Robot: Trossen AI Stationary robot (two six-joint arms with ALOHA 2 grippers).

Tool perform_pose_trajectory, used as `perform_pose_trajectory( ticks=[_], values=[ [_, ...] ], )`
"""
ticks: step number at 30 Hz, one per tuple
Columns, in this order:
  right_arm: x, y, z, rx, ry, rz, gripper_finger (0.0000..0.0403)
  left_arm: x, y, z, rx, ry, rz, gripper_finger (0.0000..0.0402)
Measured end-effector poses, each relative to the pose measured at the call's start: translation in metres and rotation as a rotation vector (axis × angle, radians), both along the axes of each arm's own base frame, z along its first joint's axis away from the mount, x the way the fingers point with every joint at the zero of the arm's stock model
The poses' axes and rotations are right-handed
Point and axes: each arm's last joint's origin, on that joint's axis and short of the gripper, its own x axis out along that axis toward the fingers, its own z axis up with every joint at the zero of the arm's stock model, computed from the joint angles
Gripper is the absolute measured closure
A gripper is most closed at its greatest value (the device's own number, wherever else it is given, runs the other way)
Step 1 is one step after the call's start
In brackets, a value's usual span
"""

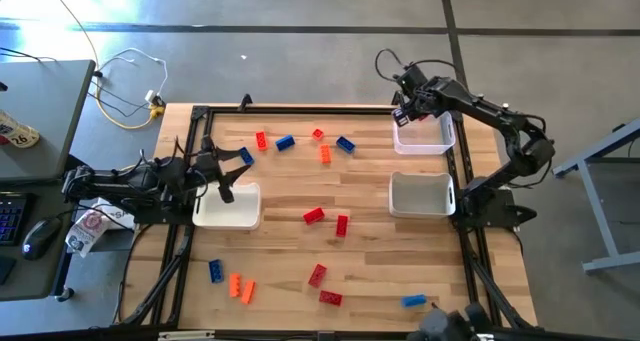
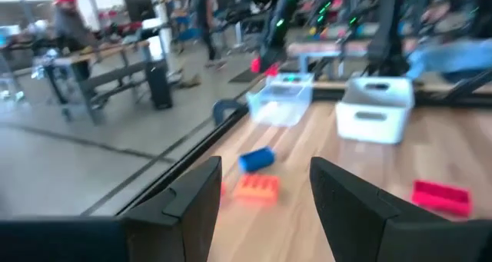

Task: Sort & place blocks by color
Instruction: Put the red game piece into the transparent bin

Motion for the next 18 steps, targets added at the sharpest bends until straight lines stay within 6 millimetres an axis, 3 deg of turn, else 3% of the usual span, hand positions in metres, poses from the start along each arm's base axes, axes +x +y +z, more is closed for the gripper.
perform_pose_trajectory(
  ticks=[18],
  values=[
    [-0.042, -0.009, -0.062, 0.120, -0.143, -0.092, 0.0284, 0.000, 0.010, -0.006, 0.030, 0.096, 0.102, 0.0213]
  ],
)
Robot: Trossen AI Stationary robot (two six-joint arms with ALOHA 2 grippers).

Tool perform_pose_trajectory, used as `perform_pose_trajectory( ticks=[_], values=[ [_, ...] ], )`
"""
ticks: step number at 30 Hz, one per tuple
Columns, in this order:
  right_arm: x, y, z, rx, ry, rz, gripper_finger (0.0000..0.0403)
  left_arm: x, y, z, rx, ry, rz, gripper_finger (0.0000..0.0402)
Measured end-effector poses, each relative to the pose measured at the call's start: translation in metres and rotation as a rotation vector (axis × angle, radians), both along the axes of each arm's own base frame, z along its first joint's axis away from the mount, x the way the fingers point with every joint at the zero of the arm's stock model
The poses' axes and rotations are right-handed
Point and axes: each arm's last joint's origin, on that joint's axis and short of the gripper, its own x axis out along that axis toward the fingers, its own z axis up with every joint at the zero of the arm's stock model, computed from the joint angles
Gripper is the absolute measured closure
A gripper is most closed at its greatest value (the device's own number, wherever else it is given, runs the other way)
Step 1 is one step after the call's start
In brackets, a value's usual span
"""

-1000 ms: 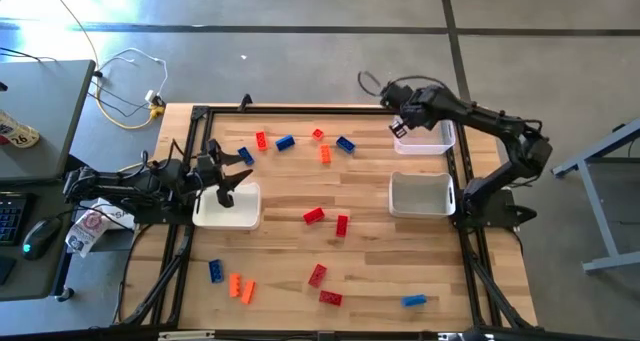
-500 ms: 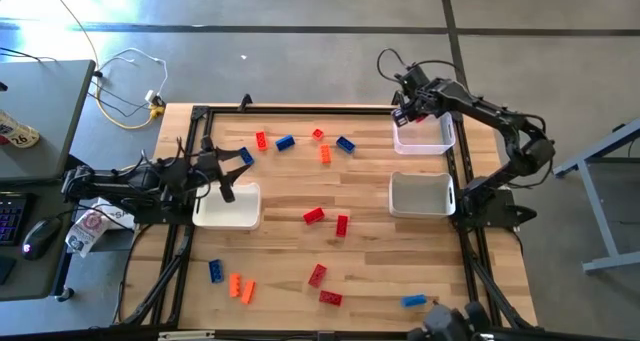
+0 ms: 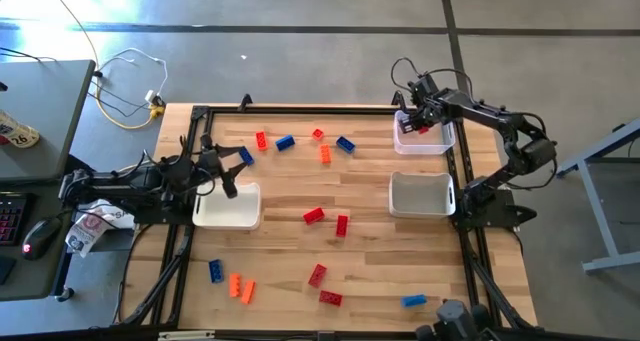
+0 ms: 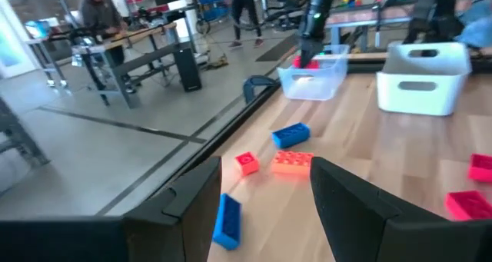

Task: Sort & place blocks by color
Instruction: Put the red game piece into the transparent bin, then put the blue game piece into the white bin

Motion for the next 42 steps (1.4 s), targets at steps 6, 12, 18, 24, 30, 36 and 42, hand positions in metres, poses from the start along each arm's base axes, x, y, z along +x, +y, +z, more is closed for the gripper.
perform_pose_trajectory(
  ticks=[6, 12, 18, 24, 30, 36, 42],
  values=[
    [-0.006, -0.002, -0.003, 0.009, -0.018, -0.040, 0.0284, -0.001, 0.005, 0.001, 0.001, -0.009, 0.027, 0.0213],
    [-0.007, -0.004, -0.003, 0.032, -0.077, -0.033, 0.0284, -0.002, 0.009, 0.003, 0.002, -0.033, 0.041, 0.0213],
    [-0.006, -0.003, -0.003, 0.059, -0.109, -0.016, 0.0283, -0.004, 0.013, 0.004, 0.005, -0.038, 0.082, 0.0213],
    [-0.004, -0.001, -0.003, 0.064, -0.108, 0.004, 0.0245, -0.005, 0.015, 0.003, 0.001, -0.038, 0.080, 0.0213],
    [-0.001, 0.000, -0.003, 0.054, -0.096, 0.010, 0.0193, -0.004, 0.017, 0.002, -0.009, -0.028, 0.063, 0.0213],
    [0.000, 0.000, -0.002, 0.060, -0.109, 0.009, 0.0187, -0.001, 0.020, 0.000, -0.042, -0.016, 0.083, 0.0213],
    [0.006, -0.004, 0.012, 0.038, -0.125, 0.027, 0.0187, 0.001, 0.025, 0.001, -0.131, -0.015, 0.144, 0.0213]
  ],
)
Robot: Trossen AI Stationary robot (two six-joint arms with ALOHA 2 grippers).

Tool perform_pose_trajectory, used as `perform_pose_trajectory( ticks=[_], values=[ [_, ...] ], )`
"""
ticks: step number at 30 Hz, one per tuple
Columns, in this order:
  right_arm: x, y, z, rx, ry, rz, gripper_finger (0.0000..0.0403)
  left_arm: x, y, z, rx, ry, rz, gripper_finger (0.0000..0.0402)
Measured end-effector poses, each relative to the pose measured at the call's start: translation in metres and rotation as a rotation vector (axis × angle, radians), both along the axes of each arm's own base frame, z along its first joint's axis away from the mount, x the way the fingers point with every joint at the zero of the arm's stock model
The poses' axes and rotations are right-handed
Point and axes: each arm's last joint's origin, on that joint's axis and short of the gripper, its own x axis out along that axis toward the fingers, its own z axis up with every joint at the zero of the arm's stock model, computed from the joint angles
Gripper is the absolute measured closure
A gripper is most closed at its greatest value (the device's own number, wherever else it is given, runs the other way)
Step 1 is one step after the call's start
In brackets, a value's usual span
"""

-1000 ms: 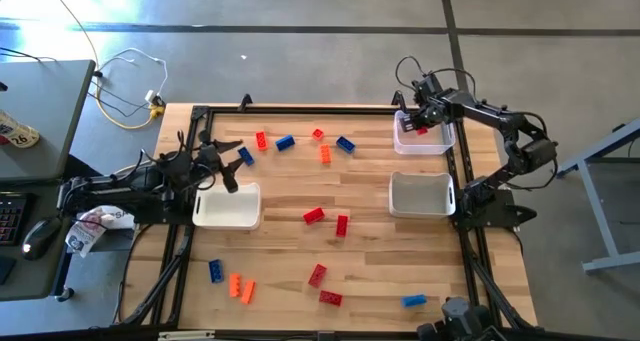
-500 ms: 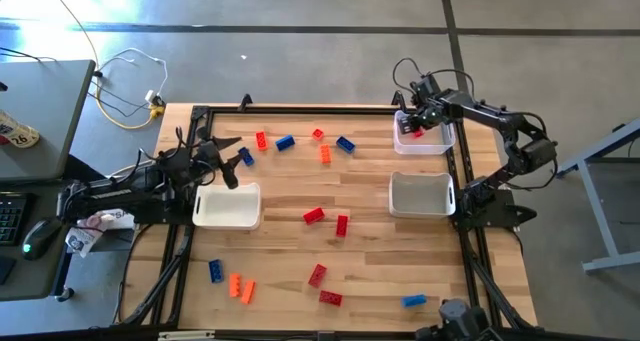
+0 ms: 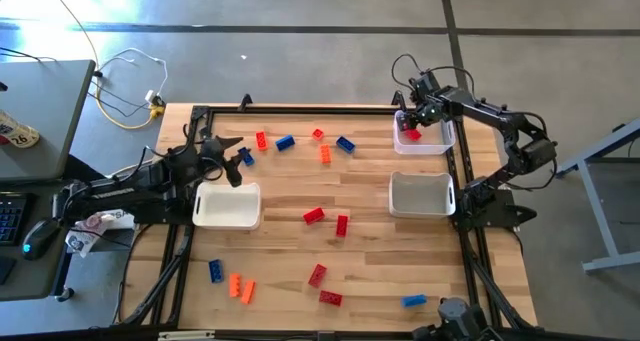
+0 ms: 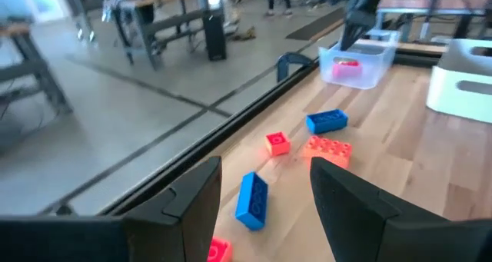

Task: Sort & place blocks by color
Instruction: Put the blue game piece into the white bin

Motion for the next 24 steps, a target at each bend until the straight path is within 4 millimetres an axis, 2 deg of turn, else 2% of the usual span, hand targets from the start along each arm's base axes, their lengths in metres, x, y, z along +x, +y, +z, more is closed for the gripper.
perform_pose_trajectory(
  ticks=[5, 12, 18, 24],
  values=[
    [0.014, -0.004, 0.021, -0.053, -0.033, 0.038, 0.0187, 0.003, 0.008, 0.018, -0.108, -0.001, 0.117, 0.0213],
    [0.031, -0.006, 0.046, -0.132, -0.068, 0.097, 0.0187, 0.009, 0.021, 0.036, -0.294, -0.093, 0.287, 0.0213],
    [0.039, -0.007, 0.062, -0.173, -0.092, 0.114, 0.0187, 0.014, 0.033, 0.040, -0.418, -0.121, 0.402, 0.0213],
    [0.042, -0.007, 0.068, -0.192, -0.104, 0.118, 0.0187, 0.017, 0.042, 0.037, -0.644, -0.130, 0.495, 0.0213]
  ],
)
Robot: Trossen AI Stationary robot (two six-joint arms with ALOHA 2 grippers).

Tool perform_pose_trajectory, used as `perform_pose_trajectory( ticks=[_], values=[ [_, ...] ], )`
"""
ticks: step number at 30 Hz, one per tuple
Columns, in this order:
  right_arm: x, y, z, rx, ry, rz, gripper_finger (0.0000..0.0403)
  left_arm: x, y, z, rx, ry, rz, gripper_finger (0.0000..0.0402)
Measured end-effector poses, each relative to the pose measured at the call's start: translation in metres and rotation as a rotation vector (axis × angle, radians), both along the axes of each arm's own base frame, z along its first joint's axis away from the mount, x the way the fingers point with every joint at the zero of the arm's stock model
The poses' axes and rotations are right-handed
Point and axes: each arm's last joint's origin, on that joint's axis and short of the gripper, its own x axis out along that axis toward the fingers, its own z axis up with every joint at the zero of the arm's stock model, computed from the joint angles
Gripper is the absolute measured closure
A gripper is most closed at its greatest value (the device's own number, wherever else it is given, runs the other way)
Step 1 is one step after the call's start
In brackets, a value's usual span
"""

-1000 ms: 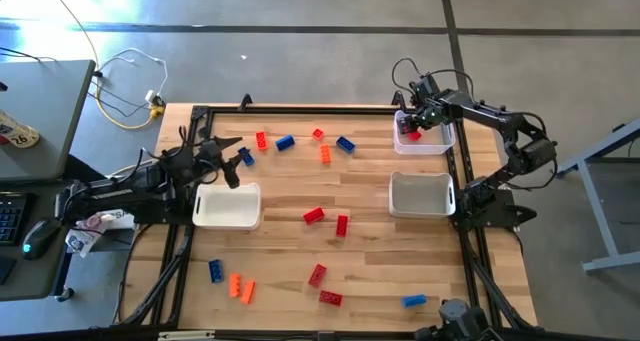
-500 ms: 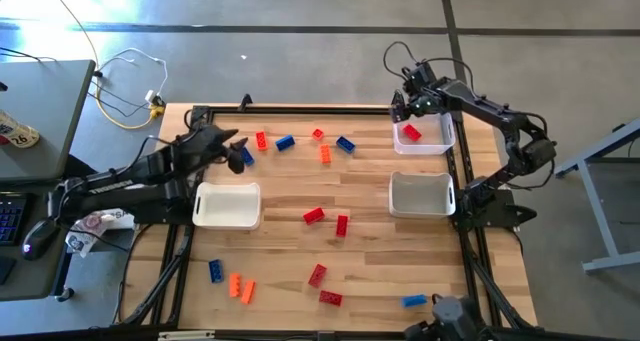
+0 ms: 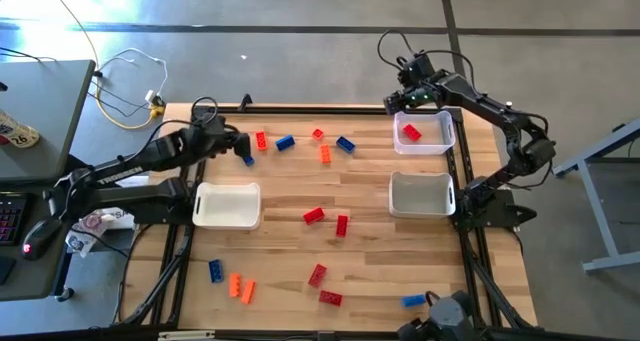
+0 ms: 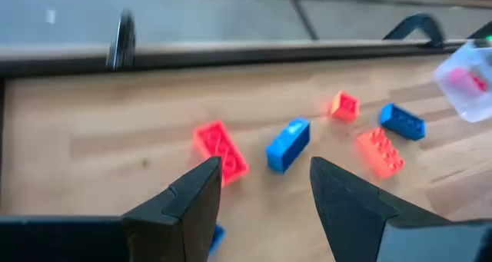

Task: Sort & place blocks by color
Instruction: Put the blue game piece into the white bin

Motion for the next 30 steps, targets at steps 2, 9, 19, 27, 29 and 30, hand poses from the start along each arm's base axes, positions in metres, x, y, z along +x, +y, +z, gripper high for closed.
perform_pose_trajectory(
  ticks=[2, 9, 19, 27, 29, 30],
  values=[
    [0.000, 0.000, 0.000, -0.001, -0.001, 0.000, 0.0187, 0.001, 0.003, -0.003, -0.058, -0.011, 0.033, 0.0213],
    [0.000, 0.000, 0.000, -0.002, 0.004, 0.006, 0.0187, 0.005, 0.014, -0.017, -0.188, -0.016, 0.125, 0.0213],
    [-0.001, 0.002, -0.001, 0.021, 0.021, 0.006, 0.0187, 0.010, 0.020, -0.032, -0.341, -0.067, 0.281, 0.0213],
    [0.001, 0.004, -0.002, 0.010, 0.042, 0.051, 0.0187, 0.013, 0.022, -0.045, -0.461, -0.065, 0.394, 0.0213],
    [0.003, 0.005, -0.002, 0.004, 0.049, 0.071, 0.0187, 0.014, 0.023, -0.048, -0.474, -0.063, 0.413, 0.0213],
    [0.003, 0.006, -0.002, 0.002, 0.052, 0.079, 0.0187, 0.015, 0.024, -0.050, -0.481, -0.056, 0.421, 0.0213]
  ],
)
